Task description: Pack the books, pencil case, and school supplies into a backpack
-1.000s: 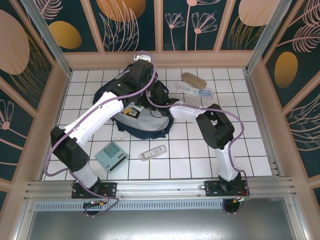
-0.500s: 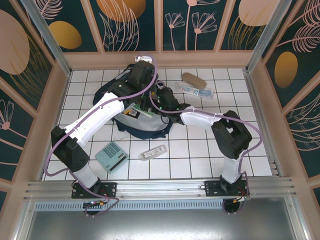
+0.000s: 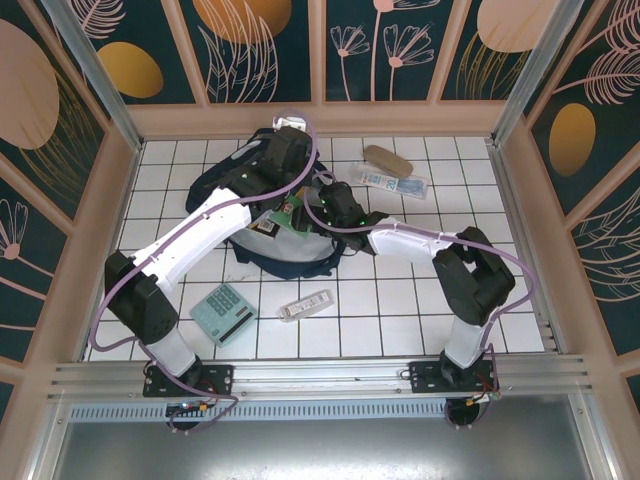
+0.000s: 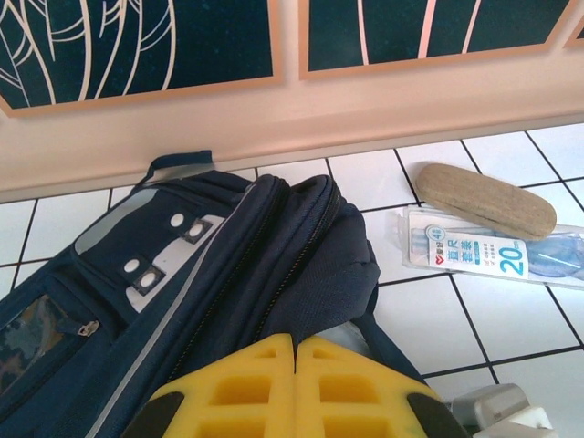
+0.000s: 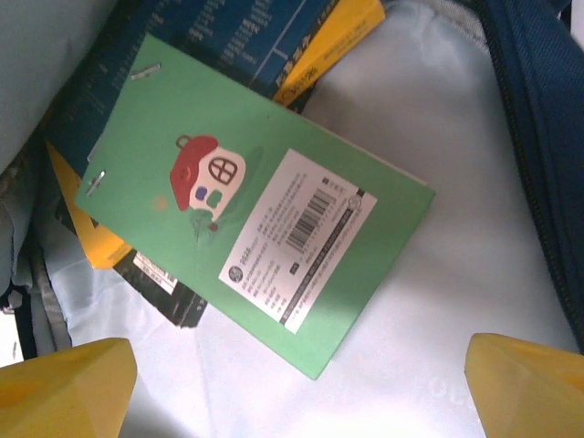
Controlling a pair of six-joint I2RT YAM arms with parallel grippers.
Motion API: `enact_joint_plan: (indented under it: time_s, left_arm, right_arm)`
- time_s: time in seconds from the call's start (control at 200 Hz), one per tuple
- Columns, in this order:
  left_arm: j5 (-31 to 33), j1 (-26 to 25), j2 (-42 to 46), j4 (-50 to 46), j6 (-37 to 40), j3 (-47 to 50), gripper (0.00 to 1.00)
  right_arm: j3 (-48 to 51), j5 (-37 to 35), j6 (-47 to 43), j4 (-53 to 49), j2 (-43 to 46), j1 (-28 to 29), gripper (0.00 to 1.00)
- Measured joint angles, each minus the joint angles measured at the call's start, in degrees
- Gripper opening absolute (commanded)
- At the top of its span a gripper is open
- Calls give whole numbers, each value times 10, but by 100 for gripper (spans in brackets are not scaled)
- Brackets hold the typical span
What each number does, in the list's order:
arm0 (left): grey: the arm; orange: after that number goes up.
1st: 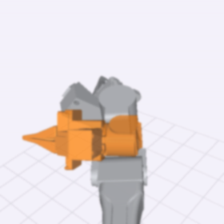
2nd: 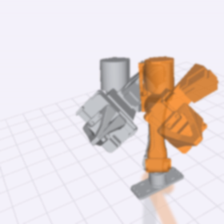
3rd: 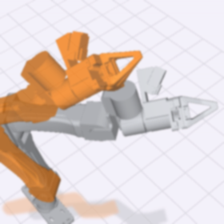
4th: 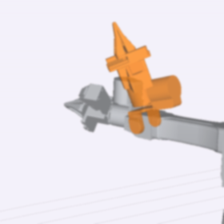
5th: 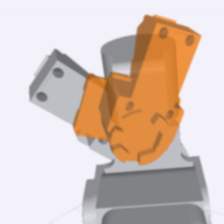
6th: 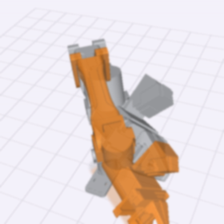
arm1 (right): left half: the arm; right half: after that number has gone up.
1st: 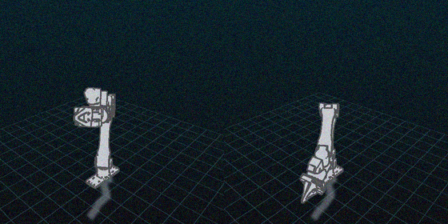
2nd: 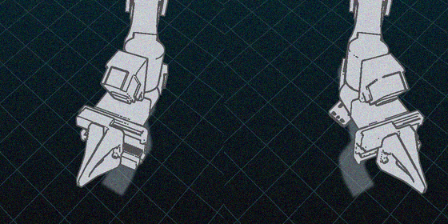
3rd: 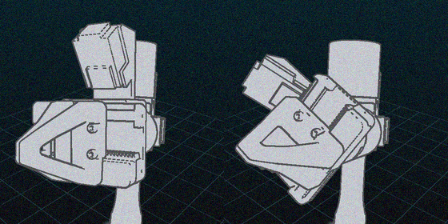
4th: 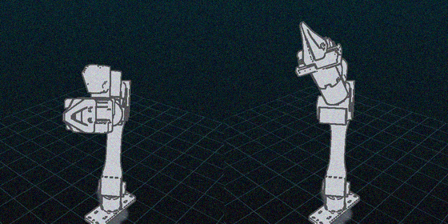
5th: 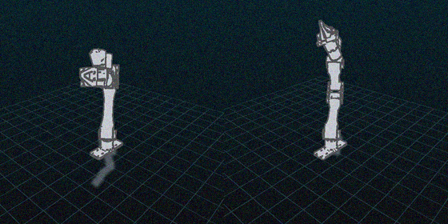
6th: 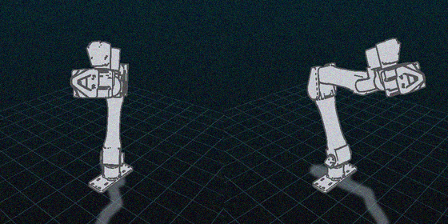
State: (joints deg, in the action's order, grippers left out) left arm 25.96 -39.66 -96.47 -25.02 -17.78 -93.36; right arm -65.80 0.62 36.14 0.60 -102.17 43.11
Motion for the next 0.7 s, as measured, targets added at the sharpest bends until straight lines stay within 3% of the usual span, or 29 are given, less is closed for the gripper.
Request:
enact_joint_plan:
  time_s: [0.415, 0.701]
  left_arm:
    - [0, 0, 0, 8, 0, 2, 0]
    - [0, 0, 0, 8, 1, 2, 0]
  right_arm:
    - [-41, 65, 13, 24, -57, 65, 91]
    - [-73, 53, 32, 12, -112, 78, 92]
